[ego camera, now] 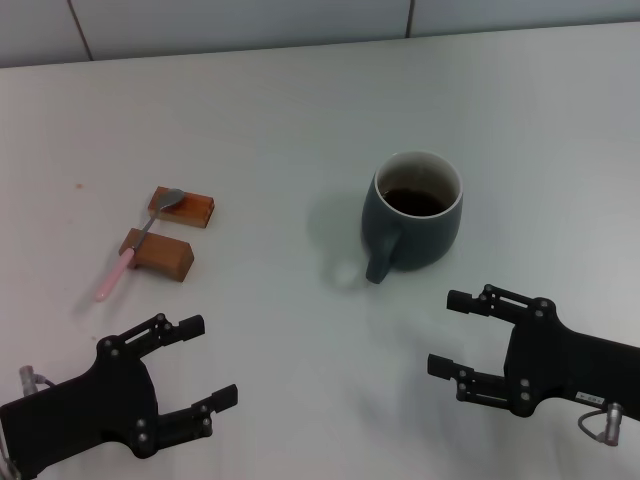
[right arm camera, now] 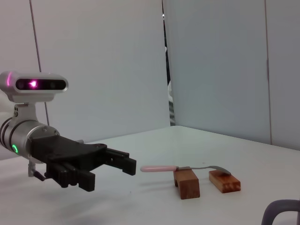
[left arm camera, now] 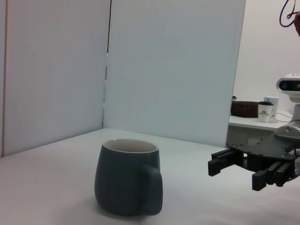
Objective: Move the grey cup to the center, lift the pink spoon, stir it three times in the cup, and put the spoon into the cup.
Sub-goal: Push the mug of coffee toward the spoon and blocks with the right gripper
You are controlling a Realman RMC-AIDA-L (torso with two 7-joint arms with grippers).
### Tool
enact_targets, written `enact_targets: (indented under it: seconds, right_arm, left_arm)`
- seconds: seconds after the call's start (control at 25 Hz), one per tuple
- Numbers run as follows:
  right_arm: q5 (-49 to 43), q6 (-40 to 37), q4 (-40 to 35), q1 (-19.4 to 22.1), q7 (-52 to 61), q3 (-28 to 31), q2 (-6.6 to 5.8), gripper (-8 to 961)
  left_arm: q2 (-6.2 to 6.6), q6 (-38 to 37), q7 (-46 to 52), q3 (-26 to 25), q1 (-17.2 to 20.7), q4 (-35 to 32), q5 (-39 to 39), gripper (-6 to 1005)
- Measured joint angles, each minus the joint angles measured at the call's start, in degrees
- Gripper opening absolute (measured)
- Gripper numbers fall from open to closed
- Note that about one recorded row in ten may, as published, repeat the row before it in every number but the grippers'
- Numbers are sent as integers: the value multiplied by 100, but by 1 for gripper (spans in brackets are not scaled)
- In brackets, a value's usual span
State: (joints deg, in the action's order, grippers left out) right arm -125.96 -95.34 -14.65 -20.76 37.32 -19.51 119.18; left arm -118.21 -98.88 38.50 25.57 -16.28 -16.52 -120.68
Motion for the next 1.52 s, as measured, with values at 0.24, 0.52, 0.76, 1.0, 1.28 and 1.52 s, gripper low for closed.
enact_targets:
  seconds: [0.24,0.52,0.76,1.0,1.28,1.52]
  right_arm:
    - [0,0,57,-20,2,0,-3,741]
    - [0,-2,59,-24,3,0,-7,722]
    - [1,16,77,-17,-22,0,-6,706]
    - [51,303,285,-34,-135,64,-9,689]
    - [54,292,288,-48,-136,61,-12,464]
    - [55,302,291,-79,-136,58,-7,169]
  left_arm:
    - [0,0,0,0,2,0,0,832]
    - [0,-7,0,0,2,0,0,831]
    - [-8,-9,0,0,-17,0,0,830]
    - [-24,-5,-47,-7,-30,16,23,829]
    - [-22,-8,-45,-21,-24,18,29,828]
    - [-20,-8,-52,-33,-16,18,34,827]
